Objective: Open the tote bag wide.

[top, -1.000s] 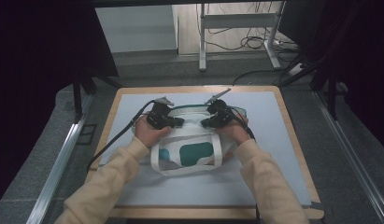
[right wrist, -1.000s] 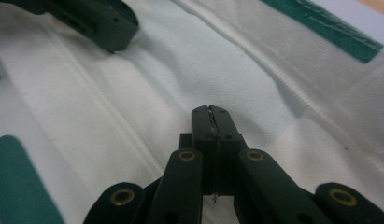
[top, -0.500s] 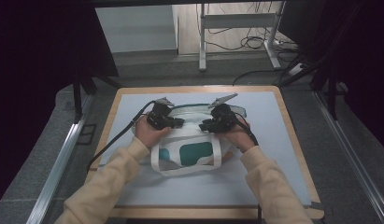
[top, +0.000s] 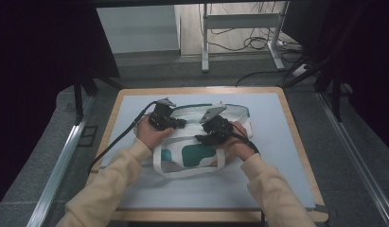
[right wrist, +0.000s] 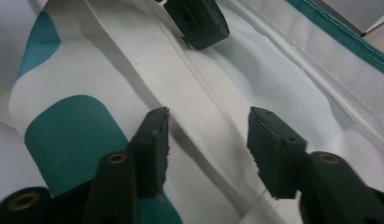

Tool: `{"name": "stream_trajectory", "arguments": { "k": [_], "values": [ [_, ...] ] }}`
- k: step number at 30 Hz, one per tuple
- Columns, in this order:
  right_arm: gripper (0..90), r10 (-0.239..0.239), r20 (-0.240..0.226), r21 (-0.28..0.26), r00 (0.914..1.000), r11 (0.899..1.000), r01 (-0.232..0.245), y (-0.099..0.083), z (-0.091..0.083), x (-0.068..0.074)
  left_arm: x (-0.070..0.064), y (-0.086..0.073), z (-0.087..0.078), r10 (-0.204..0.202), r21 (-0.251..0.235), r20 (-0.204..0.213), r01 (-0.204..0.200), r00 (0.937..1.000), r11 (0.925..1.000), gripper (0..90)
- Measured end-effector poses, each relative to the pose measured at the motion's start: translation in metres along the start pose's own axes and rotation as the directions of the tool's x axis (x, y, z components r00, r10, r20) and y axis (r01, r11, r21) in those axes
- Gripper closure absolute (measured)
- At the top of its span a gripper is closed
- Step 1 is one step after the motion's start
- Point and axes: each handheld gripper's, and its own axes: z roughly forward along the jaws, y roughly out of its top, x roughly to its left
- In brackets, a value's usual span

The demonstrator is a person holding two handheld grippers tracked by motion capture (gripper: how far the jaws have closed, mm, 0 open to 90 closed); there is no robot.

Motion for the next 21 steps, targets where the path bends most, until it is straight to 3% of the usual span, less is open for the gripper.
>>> {"name": "stream_trajectory", "arguments": {
  "k": [3, 6, 11, 21],
  "values": [
    [64.5, -0.003, 0.002, -0.021, 1.0000, 1.000, 0.004, 0.002, -0.001, -0.003, 0.001, 0.000, 0.000, 0.000, -0.001, -0.001, 0.000, 1.0000, 1.0000, 90.0],
    [72.8, -0.021, 0.041, -0.001, 0.9990, 1.000, 0.021, 0.004, -0.001, -0.004, 0.001, 0.001, 0.000, -0.002, -0.002, 0.002, 0.002, 1.0000, 1.0000, 90.0],
    [86.1, 0.008, 0.018, -0.002, 0.9998, 1.000, -0.008, 0.003, 0.000, -0.009, 0.001, 0.001, -0.001, 0.002, 0.001, -0.003, -0.002, 1.0000, 1.0000, 90.0],
    [88.2, 0.029, -0.005, -0.074, 0.9996, 0.997, -0.029, 0.002, -0.014, -0.004, 0.000, 0.006, 0.001, -0.003, 0.007, -0.021, 0.003, 0.9998, 1.0000, 90.0]
  ]
}}
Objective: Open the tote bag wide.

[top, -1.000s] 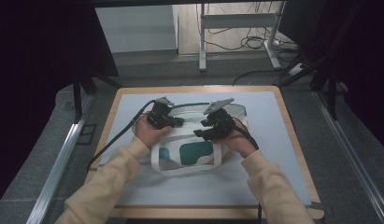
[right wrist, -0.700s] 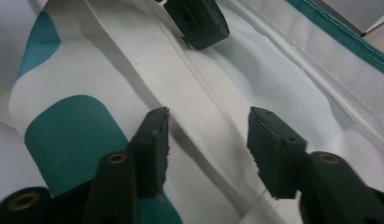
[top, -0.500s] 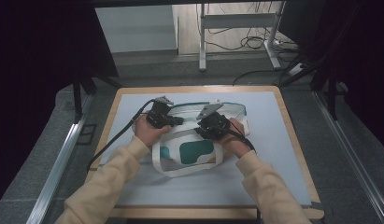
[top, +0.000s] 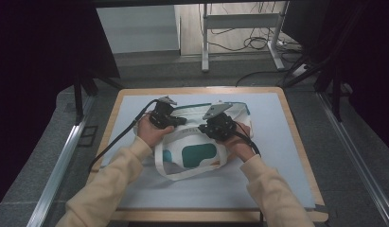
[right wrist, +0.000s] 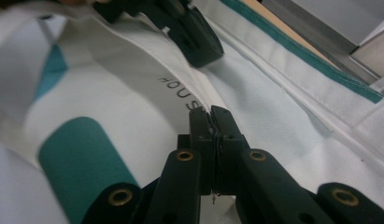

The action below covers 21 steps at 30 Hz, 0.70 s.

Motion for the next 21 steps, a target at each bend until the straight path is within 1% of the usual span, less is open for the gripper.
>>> {"name": "stream_trajectory", "arguments": {
  "k": [4, 8, 10, 14, 17, 19, 20, 21],
  "values": [
    [88.4, -0.013, -0.027, -0.026, 0.9996, 1.000, 0.013, -0.002, -0.013, 0.012, 0.001, 0.000, 0.000, 0.000, 0.007, -0.003, 0.000, 1.0000, 1.0000, 90.0],
    [88.4, -0.005, -0.047, -0.039, 0.9989, 0.999, 0.003, -0.005, -0.023, 0.024, 0.001, 0.001, -0.001, -0.001, 0.011, -0.007, 0.001, 1.0000, 0.9999, 90.0],
    [88.4, 0.006, -0.064, -0.051, 0.9979, 0.999, -0.009, -0.009, -0.026, 0.029, 0.001, 0.000, -0.001, 0.001, 0.013, -0.008, -0.001, 1.0000, 0.9999, 90.0],
    [88.4, 0.035, -0.124, -0.068, 0.9917, 0.997, -0.044, -0.021, -0.031, 0.039, 0.000, 0.000, -0.001, 0.001, 0.011, -0.010, -0.001, 0.9999, 0.9999, 90.0],
    [88.4, 0.049, -0.153, -0.085, 0.9870, 0.994, -0.063, -0.031, -0.035, 0.045, -0.001, 0.000, 0.001, 0.007, 0.012, -0.013, -0.006, 0.9999, 0.9999, 90.0],
    [88.4, 0.056, -0.175, -0.085, 0.9830, 0.994, -0.072, -0.036, -0.036, 0.048, -0.001, -0.001, 0.001, 0.016, 0.022, -0.011, -0.015, 0.9998, 0.9996, 90.0],
    [88.4, 0.059, -0.185, -0.079, 0.9810, 0.994, -0.074, -0.039, -0.036, 0.050, -0.002, -0.001, 0.002, 0.008, 0.015, -0.011, -0.008, 0.9999, 0.9999, 90.0],
    [88.3, 0.062, -0.197, -0.074, 0.9785, 0.994, -0.078, -0.042, -0.035, 0.052, -0.001, -0.001, 0.002, 0.012, 0.017, -0.010, -0.011, 0.9999, 0.9998, 90.0]
  ]
}}
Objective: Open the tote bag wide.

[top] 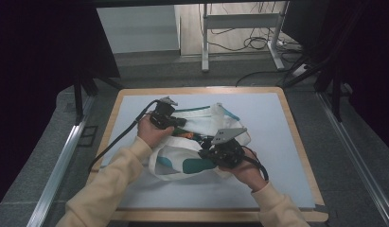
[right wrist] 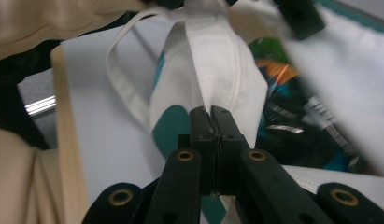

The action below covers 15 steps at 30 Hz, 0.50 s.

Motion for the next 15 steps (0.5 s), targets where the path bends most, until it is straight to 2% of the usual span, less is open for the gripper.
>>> {"name": "stream_trajectory", "arguments": {
  "k": [5, 7, 8, 11, 15],
  "values": [
    [87.5, 0.029, -0.016, 0.010, 0.9994, 1.000, -0.029, -0.011, 0.003, 0.001, -0.001, 0.000, 0.000, -0.007, -0.006, 0.007, 0.007, 1.0000, 1.0000, 90.0],
    [83.4, 0.037, -0.014, 0.004, 0.9992, 0.999, -0.037, -0.010, 0.002, 0.000, -0.002, -0.001, 0.000, -0.002, -0.009, 0.011, 0.002, 0.9999, 1.0000, 90.0],
    [77.5, 0.047, -0.018, -0.008, 0.9987, 0.999, -0.047, -0.007, 0.000, -0.001, -0.002, -0.001, -0.001, 0.002, -0.008, 0.014, -0.002, 0.9999, 1.0000, 90.0],
    [71.2, 0.063, -0.030, -0.054, 0.9976, 0.996, -0.065, 0.003, -0.011, -0.004, -0.006, -0.003, -0.003, 0.016, -0.013, 0.027, -0.016, 0.9995, 0.9998, 90.0],
    [72.0, 0.048, 0.027, -0.102, 0.9985, 0.994, -0.045, 0.028, -0.027, -0.010, -0.011, -0.006, -0.009, 0.039, -0.011, 0.038, -0.039, 0.9985, 0.9992, 90.0]
  ]
}}
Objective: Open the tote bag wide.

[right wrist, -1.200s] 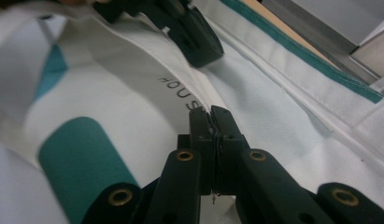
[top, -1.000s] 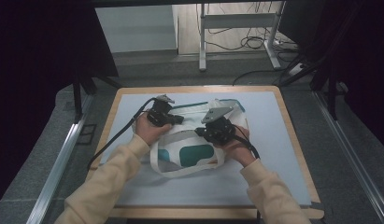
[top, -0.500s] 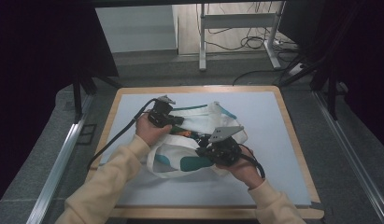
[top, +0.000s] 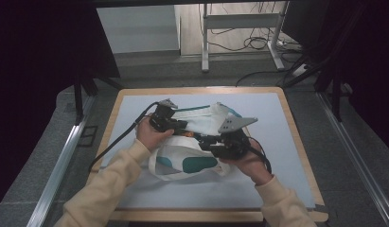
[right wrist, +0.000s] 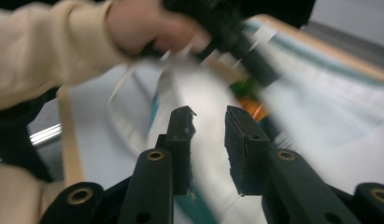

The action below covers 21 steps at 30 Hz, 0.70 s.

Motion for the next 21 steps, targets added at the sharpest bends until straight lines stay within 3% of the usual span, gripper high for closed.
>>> {"name": "stream_trajectory", "arguments": {
  "k": [2, 4, 8, 11, 13, 16, 19, 21],
  "values": [
    [77.2, 0.000, 0.018, -0.005, 0.9998, 1.000, 0.000, 0.014, 0.000, -0.006, -0.003, -0.001, -0.002, 0.007, 0.002, 0.004, -0.007, 1.0000, 1.0000, 90.0],
    [85.9, 0.016, 0.056, 0.025, 0.9983, 1.000, -0.017, 0.028, 0.007, -0.015, -0.004, -0.003, -0.003, 0.013, 0.010, 0.009, -0.014, 0.9999, 0.9999, 90.0],
    [89.2, 0.040, 0.088, 0.137, 0.9953, 0.989, -0.052, 0.032, 0.037, -0.029, -0.005, -0.005, -0.003, 0.028, 0.027, 0.006, -0.028, 0.9996, 0.9992, 90.0],
    [89.3, 0.041, 0.058, 0.235, 0.9975, 0.971, -0.053, 0.022, 0.062, -0.029, -0.003, -0.008, -0.004, 0.037, 0.044, -0.013, -0.037, 0.9992, 0.9983, 90.0],
    [89.3, 0.038, 0.032, 0.260, 0.9988, 0.965, -0.045, 0.015, 0.068, -0.025, 0.000, -0.013, -0.004, 0.022, 0.051, -0.020, -0.021, 0.9996, 0.9985, 90.0],
    [89.4, 0.012, 0.009, 0.285, 0.9999, 0.958, -0.014, 0.007, 0.068, -0.018, 0.006, -0.018, -0.005, 0.005, 0.069, -0.021, -0.003, 0.9998, 0.9976, 90.0],
    [89.4, 0.024, -0.012, 0.295, 0.9996, 0.955, -0.019, 0.000, 0.063, -0.015, 0.005, -0.018, -0.004, 0.011, 0.071, -0.039, -0.008, 0.9992, 0.9974, 90.0],
    [89.5, 0.030, -0.026, 0.294, 0.9992, 0.955, -0.021, -0.003, 0.060, -0.014, 0.005, -0.016, -0.001, 0.019, 0.075, -0.074, -0.013, 0.9971, 0.9971, 90.0]
  ]
}}
